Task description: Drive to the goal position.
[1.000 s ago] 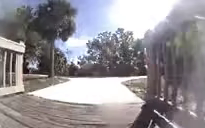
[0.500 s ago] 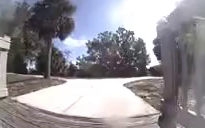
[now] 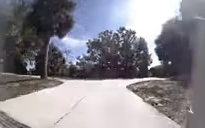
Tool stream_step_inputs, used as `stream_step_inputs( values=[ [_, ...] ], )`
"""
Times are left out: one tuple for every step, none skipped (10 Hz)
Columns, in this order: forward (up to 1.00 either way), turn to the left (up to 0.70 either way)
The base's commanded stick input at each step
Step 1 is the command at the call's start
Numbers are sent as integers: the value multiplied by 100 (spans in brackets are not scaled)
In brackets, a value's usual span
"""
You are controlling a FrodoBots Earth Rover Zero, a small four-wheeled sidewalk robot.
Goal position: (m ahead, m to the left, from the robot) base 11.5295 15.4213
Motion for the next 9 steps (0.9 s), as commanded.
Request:
stream_step_inputs(
  values=[
    [85,0],
    [85,0],
    [85,0],
    [85,0],
    [85,0],
    [85,0],
    [85,0],
    [85,0],
    [85,0]
  ],
)
